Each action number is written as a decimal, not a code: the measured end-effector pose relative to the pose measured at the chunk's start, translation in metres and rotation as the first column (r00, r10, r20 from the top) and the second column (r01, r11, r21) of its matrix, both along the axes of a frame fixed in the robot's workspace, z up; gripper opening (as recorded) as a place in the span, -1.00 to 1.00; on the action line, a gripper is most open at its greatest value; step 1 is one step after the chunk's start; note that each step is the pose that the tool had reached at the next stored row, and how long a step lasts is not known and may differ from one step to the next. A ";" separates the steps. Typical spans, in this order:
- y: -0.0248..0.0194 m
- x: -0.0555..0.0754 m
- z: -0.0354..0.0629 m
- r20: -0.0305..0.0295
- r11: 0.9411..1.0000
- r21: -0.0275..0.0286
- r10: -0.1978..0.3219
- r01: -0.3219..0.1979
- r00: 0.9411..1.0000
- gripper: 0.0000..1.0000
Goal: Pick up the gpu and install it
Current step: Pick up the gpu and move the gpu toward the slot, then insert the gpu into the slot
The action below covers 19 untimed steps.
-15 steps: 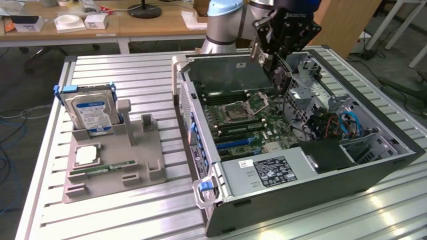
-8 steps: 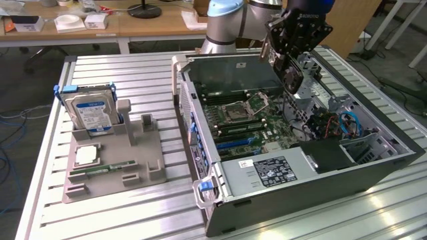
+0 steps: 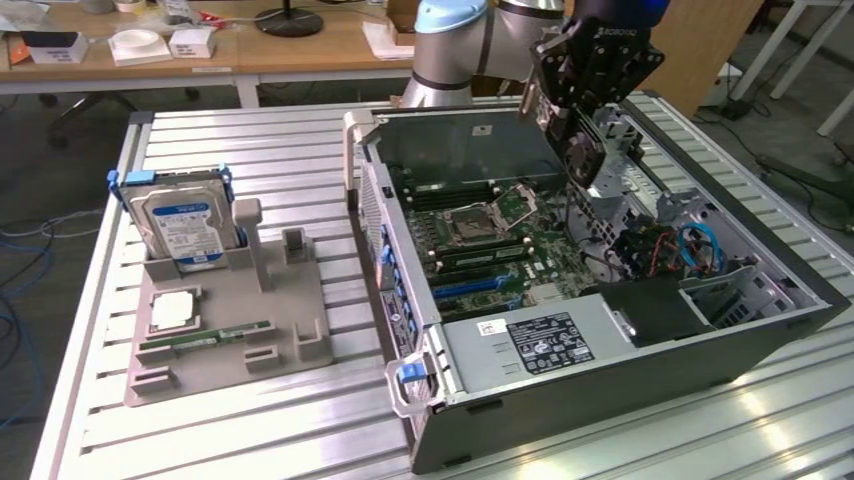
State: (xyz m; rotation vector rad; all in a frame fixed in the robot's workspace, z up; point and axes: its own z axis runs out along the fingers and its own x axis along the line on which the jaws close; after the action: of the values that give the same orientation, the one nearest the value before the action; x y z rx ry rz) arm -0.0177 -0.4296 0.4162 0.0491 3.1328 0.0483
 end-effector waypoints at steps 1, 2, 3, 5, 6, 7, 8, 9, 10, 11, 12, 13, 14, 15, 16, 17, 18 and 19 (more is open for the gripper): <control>0.0000 0.000 0.0000 0.000 1.000 0.002 0.000 0.000 1.000 -0.47; 0.0000 0.000 0.0000 0.000 1.000 0.003 0.000 0.000 1.000 -0.47; 0.0000 0.000 0.0000 0.000 1.000 0.005 0.000 0.000 1.000 -0.47; 0.0000 0.000 0.0000 0.000 1.000 0.009 0.000 0.000 1.000 -0.47; 0.0000 0.000 0.0000 0.000 1.000 0.011 0.000 0.000 1.000 -0.47; 0.0000 0.000 0.0000 0.000 1.000 0.012 0.000 0.000 1.000 -0.47; 0.0000 0.000 0.0000 0.000 1.000 0.014 0.000 0.000 1.000 -0.47; 0.0000 0.000 0.0000 0.000 1.000 0.016 0.000 0.000 1.000 -0.47; 0.0000 0.000 0.0000 0.000 1.000 0.018 0.000 0.000 1.000 -0.47; 0.0000 0.000 0.0000 0.000 1.000 0.019 0.000 0.000 1.000 -0.47; 0.0000 0.000 0.0000 0.000 1.000 0.021 0.002 -0.002 1.000 -0.47; 0.0000 0.000 0.0000 0.000 1.000 0.022 0.009 -0.009 1.000 -0.47; 0.0000 0.000 0.0000 0.000 1.000 0.023 0.021 -0.021 1.000 -0.47; 0.0000 0.000 0.0000 0.000 0.999 0.022 0.035 -0.035 0.999 -0.47; 0.0000 0.000 0.0000 0.000 0.998 0.022 0.050 -0.050 0.999 -0.47; 0.0000 0.000 -0.0001 0.000 0.998 0.022 0.067 -0.067 0.998 -0.47; 0.0000 0.000 -0.0002 0.000 0.996 0.022 0.086 -0.086 0.996 -0.47; 0.0000 0.000 -0.0002 0.000 0.994 0.023 0.104 -0.104 0.995 -0.47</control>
State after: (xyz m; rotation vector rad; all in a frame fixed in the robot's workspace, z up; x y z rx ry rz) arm -0.0176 -0.4296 0.4160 -0.1144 3.1335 0.0842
